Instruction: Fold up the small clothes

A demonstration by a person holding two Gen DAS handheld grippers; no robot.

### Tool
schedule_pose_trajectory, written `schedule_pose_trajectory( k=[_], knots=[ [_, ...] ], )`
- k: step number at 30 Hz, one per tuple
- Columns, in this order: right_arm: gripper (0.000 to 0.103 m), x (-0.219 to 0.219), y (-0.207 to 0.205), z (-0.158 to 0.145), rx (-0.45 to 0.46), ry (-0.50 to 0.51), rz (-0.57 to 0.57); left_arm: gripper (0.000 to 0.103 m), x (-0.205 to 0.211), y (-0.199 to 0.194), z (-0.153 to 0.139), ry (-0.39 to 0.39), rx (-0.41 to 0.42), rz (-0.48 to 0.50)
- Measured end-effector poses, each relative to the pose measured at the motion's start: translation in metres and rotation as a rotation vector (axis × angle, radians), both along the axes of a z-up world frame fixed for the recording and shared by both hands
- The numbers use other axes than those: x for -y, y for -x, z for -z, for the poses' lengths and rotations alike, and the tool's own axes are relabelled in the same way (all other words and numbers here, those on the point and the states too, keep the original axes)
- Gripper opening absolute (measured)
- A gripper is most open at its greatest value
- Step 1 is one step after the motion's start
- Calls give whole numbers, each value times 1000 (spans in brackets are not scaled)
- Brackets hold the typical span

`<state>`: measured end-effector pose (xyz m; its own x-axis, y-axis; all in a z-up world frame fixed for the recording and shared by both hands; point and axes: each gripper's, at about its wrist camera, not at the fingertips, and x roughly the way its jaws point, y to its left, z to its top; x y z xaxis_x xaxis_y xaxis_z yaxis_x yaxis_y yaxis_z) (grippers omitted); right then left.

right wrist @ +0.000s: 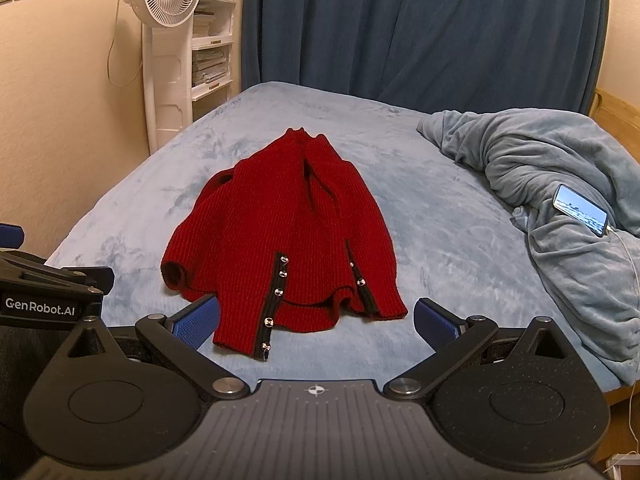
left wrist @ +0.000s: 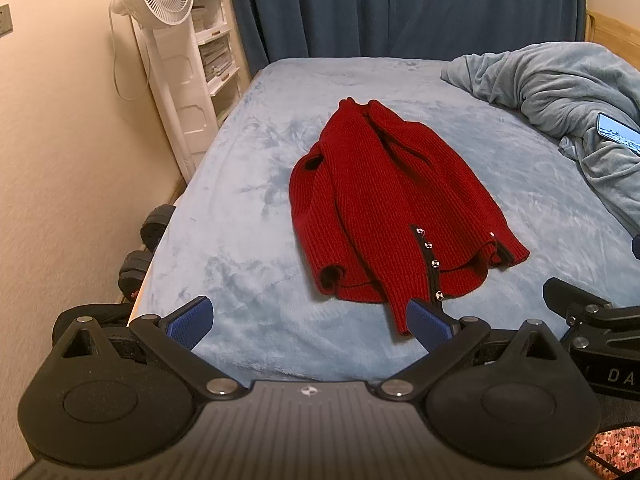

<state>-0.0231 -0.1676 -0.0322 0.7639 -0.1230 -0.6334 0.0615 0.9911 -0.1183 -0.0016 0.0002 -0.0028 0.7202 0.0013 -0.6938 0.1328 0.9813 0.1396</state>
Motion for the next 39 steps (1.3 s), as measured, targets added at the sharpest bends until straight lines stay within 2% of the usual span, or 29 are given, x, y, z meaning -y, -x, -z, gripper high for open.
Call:
schedule_pose_trajectory(
  k=[39],
  knots=[
    [102, 4, -3, 6, -13, 3, -7, 103, 7, -2, 1, -5, -3, 7]
  ],
)
